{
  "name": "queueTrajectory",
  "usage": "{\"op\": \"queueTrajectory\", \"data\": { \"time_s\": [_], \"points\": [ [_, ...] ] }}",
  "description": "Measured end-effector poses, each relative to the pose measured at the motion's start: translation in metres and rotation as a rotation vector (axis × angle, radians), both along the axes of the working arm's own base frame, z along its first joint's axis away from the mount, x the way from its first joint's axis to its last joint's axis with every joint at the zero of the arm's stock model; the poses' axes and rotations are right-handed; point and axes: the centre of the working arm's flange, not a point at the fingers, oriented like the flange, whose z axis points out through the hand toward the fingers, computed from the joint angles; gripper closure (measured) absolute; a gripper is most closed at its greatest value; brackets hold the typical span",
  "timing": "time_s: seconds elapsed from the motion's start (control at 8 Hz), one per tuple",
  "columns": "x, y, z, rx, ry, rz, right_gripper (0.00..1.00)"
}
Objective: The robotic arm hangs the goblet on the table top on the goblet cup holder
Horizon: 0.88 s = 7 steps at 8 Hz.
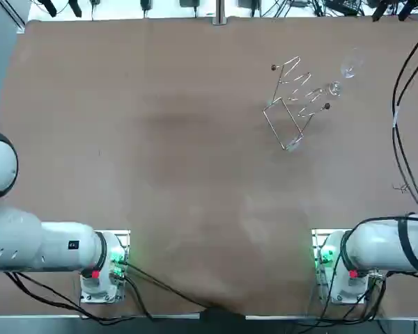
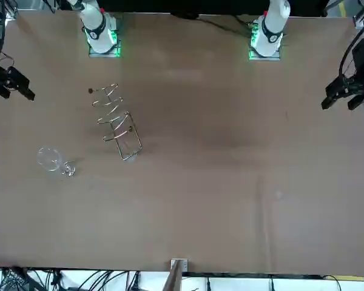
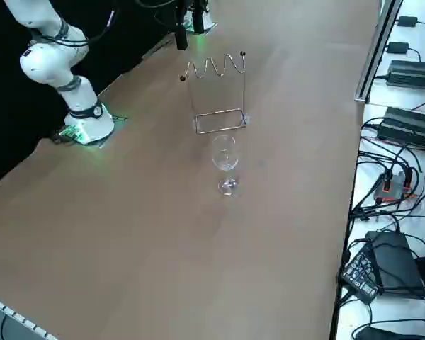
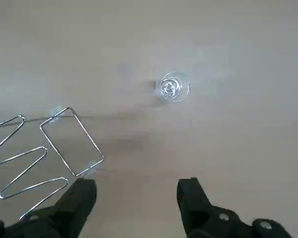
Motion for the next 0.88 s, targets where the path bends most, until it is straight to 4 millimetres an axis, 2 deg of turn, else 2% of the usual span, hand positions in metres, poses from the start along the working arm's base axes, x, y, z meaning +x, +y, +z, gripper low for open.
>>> {"op": "queueTrajectory", "data": {
  "time_s": [0.62,0.75,0.88],
  "points": [
    [0.003,-0.005,-0.006,0.000,0.011,-0.007,0.00],
    [0.007,-0.018,-0.012,0.000,0.014,0.009,0.00],
    [0.013,-0.039,-0.022,0.003,0.009,0.065,0.00]
  ]
}}
